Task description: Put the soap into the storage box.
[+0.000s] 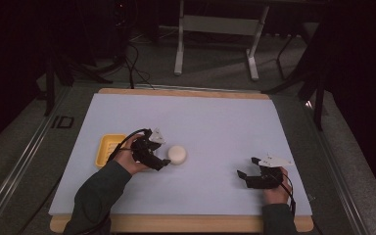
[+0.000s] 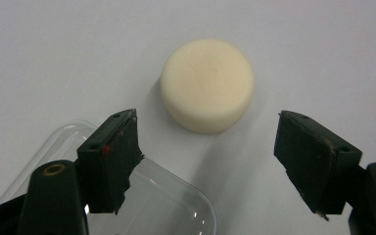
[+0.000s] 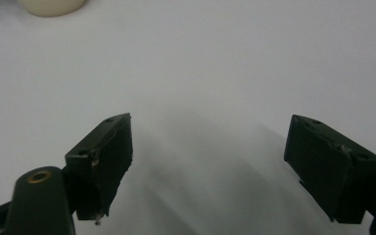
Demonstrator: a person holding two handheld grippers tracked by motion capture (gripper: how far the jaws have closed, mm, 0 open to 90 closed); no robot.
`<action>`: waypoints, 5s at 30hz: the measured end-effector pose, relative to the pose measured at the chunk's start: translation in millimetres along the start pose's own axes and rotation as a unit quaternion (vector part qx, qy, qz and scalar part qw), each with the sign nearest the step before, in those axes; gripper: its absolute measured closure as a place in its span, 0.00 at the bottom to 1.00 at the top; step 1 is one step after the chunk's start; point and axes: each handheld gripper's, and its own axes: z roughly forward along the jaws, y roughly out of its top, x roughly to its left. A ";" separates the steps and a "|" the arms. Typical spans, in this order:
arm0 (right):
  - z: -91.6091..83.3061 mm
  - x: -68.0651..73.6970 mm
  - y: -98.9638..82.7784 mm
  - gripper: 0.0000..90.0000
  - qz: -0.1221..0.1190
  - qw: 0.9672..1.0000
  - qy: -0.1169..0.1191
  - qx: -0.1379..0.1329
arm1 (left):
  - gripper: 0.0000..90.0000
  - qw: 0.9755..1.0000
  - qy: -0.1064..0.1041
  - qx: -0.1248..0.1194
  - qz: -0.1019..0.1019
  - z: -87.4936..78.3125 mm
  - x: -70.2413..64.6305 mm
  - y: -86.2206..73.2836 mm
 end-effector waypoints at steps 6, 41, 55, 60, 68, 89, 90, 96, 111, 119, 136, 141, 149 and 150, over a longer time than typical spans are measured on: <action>0.0 0.0 0.0 0.20 0.000 1.000 0.000 0.000 | 0.26 1.000 -0.006 0.005 0.003 0.0 1.8 3.8; 0.1 0.1 0.1 0.20 -0.001 1.000 0.001 0.001 | 0.16 0.997 -0.040 0.069 0.022 17.7 15.2 26.0; 0.1 0.1 0.1 0.20 -0.002 1.000 0.002 0.001 | 0.17 0.994 -0.050 0.091 0.027 26.7 15.9 31.6; 0.1 0.1 0.1 0.20 -0.003 1.000 0.002 0.001 | 0.16 0.994 -0.052 0.096 0.027 30.3 16.4 34.5; 0.1 0.1 0.1 0.20 -0.003 1.000 0.002 0.002 | 0.16 0.992 -0.065 0.107 0.024 35.3 18.2 36.7; 0.1 0.1 0.1 0.20 -0.003 1.000 0.003 0.002 | 0.14 0.990 -0.067 0.122 0.034 46.6 16.6 44.3; 0.1 0.1 0.1 0.20 -0.003 1.000 0.003 0.002 | 0.14 0.990 -0.067 0.122 0.035 47.2 16.5 44.6; 0.2 0.2 0.1 0.20 -0.004 1.000 0.003 0.002 | 0.12 0.988 -0.070 0.131 0.043 51.9 14.7 47.9; 0.5 0.1 0.2 0.20 -0.005 1.000 0.003 0.002 | 0.13 0.985 -0.061 0.150 0.056 65.1 9.3 52.7; 0.5 0.1 0.2 0.20 -0.005 1.000 0.003 0.002 | 0.17 0.983 -0.053 0.162 0.067 70.6 5.7 54.5; 0.6 0.2 0.2 0.20 -0.005 1.000 0.004 0.003 | 0.23 0.981 -0.042 0.177 0.073 78.7 3.2 54.9; 0.6 0.2 0.2 0.20 -0.005 1.000 0.004 0.003 | 0.23 0.979 -0.041 0.185 0.077 82.8 3.3 55.2; 0.8 0.0 0.2 0.20 -0.005 1.000 0.004 0.003 | 0.26 0.978 -0.045 0.188 0.073 83.9 4.7 57.0; 0.9 0.1 0.3 0.20 -0.005 1.000 0.004 0.003 | 0.27 0.978 -0.047 0.189 0.070 84.1 5.3 57.3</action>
